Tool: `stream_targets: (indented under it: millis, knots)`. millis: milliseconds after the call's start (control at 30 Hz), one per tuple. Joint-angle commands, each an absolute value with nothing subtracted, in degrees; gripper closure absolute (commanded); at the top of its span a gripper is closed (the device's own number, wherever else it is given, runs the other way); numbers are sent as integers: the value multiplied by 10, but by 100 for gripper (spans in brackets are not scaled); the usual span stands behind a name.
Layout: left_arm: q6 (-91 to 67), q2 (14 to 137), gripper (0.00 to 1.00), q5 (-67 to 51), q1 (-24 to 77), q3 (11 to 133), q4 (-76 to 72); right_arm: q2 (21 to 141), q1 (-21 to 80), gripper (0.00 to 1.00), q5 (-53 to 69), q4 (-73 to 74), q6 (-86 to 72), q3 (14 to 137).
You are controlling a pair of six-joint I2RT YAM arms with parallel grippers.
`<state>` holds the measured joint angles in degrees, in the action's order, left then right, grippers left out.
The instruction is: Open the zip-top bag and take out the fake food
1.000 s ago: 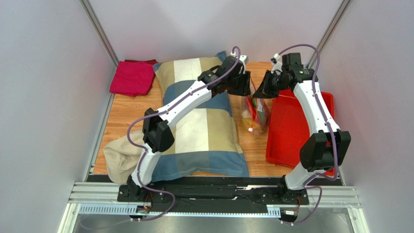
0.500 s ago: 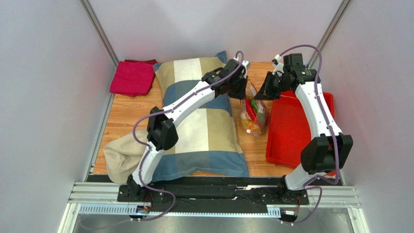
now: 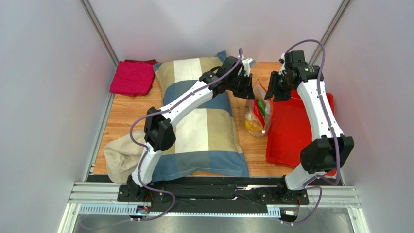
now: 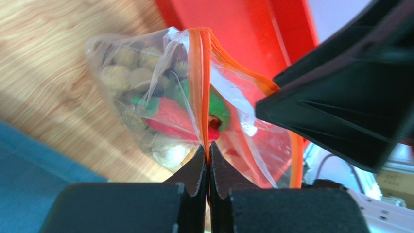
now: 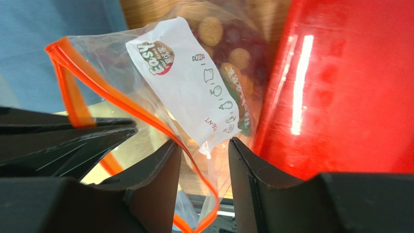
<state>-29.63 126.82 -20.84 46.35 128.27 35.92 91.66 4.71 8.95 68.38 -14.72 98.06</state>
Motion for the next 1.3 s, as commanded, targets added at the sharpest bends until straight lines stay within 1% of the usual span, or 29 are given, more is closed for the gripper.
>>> stream_targets:
  millis: [0,67,100,167,233,367,400,500,567,667,1000,1100,1200,1267]
  knots:
    - [-338,1229,100,-258,463,1291,287,902,59,55,25,718,-132,1038]
    - [-347,1230,100,-263,464,1301,278,897,60,58,25,738,-135,1074]
    - [-349,1233,100,-265,464,1306,276,894,64,63,28,740,-138,1080]
    - [-355,1237,100,-268,463,1320,274,880,70,69,44,743,-149,1089]
    - [-360,1239,100,-271,464,1321,270,863,89,70,45,735,-152,1081]
    - [-363,1240,100,-272,464,1311,265,847,110,77,74,696,-159,1021]
    - [-364,1239,100,-272,464,1309,265,849,110,81,82,687,-162,993]
    - [-362,1232,100,-271,463,1296,265,860,109,87,93,652,-168,942]
    - [-357,1228,100,-266,463,1281,265,867,109,88,92,636,-170,926]
    - [-359,1219,100,-265,463,1266,265,880,109,87,84,624,-164,908]
    - [-366,1219,100,-272,468,1259,264,911,109,69,67,542,-163,844]
    - [-368,1218,100,-274,469,1259,263,921,109,67,54,530,-160,833]
    - [-366,1216,100,-273,470,1255,266,918,110,61,58,506,-160,800]
    - [-365,1215,100,-275,470,1253,266,924,110,60,54,490,-160,787]
